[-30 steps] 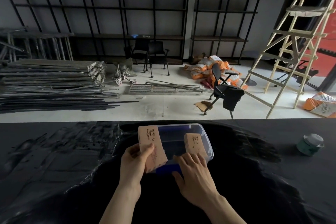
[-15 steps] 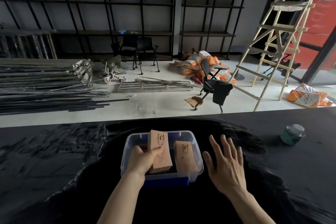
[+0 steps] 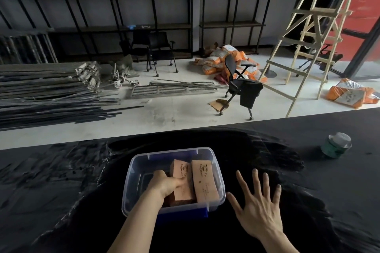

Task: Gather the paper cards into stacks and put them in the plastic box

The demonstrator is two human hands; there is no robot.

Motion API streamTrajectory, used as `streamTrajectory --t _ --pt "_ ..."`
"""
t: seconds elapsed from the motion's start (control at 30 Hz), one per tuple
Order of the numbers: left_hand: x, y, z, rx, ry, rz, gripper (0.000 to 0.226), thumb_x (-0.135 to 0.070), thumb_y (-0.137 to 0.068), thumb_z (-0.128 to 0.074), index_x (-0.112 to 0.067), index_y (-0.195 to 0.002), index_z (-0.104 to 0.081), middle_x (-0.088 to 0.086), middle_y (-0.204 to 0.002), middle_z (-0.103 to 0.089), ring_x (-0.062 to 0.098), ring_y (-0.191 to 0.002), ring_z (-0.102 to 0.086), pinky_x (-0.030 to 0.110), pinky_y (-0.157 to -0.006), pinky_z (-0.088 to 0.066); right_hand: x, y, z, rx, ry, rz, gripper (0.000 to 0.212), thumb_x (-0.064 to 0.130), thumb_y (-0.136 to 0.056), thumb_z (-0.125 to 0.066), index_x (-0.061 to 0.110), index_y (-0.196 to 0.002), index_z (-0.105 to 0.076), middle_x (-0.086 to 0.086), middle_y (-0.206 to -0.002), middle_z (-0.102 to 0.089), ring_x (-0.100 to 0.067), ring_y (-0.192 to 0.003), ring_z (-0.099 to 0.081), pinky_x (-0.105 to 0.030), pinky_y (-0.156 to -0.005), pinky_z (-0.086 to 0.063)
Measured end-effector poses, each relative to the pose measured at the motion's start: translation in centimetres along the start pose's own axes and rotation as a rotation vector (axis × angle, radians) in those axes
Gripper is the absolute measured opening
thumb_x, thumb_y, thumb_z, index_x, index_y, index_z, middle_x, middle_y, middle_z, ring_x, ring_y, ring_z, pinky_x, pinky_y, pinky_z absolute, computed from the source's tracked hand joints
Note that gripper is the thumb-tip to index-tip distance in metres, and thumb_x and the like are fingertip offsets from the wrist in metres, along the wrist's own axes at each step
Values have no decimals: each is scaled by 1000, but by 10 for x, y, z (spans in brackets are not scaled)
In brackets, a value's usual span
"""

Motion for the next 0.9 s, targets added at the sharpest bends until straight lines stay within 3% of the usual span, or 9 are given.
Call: streamTrajectory --t 0.1,0.2,0.4,0.6,0.73,0.87,0.9 --pt "-3 1 -1 -21 -191 -25 77 -47 -89 -72 -8 -148 -41 14 -145 -57 31 -131 -57 34 -99 -48 -1 0 -3 0 -2 2 97 89 -73 18 47 -159 2 -8 -172 4 -34 -156 13 -66 -123 2" --pt "-2 -2 -1 -70 -428 -82 77 -71 -85 -59 -17 -140 -58 9 -141 -62 27 -122 -65 37 -97 -56 -2 -1 -4 -12 -6 3 94 89 -76 14 47 -159 -2 -9 -172 0 -35 -156 9 -67 -123 0" --pt "-1 -3 3 -50 -346 -115 52 -52 -92 -65 -13 -127 -66 6 -121 -70 20 -97 -64 36 -93 -56 -2 0 -5 -26 -18 11 94 89 -76 13 47 -159 -4 -9 -172 -1 -34 -156 9 -67 -123 -1" --pt "1 -1 5 -11 -326 -130 45 -40 -97 -64 -14 -134 -62 4 -124 -68 21 -104 -63 40 -102 -55 -1 0 -4 -17 -22 5 92 88 -78 11 47 -159 -6 -9 -172 -4 -34 -157 4 -67 -123 -3" --pt "-1 9 10 -7 -299 -152 53 -41 -99 -60 -13 -143 -53 8 -143 -60 27 -129 -59 38 -104 -51 -1 1 1 6 -17 -5 95 89 -74 16 48 -158 -1 -7 -172 0 -33 -157 7 -65 -124 0" --pt "1 19 32 -134 -341 -257 52 -55 -96 -57 -21 -135 -60 -3 -115 -73 16 -99 -69 36 -93 -56 -1 -1 3 99 30 -7 101 89 -66 21 48 -158 8 -7 -172 9 -34 -156 14 -65 -123 3" --pt "0 22 37 -194 -335 -304 53 -57 -95 -56 -23 -135 -59 -5 -119 -74 12 -95 -70 34 -89 -56 2 -1 9 118 29 -8 103 89 -64 20 48 -158 8 -7 -172 10 -34 -156 15 -65 -123 3"
Point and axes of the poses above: each hand's wrist, its own y-axis away from the middle knuckle, its own z-axis out of the back of the hand, x = y × z, the point moved 3 cm from there along -y, towards the middle knuckle
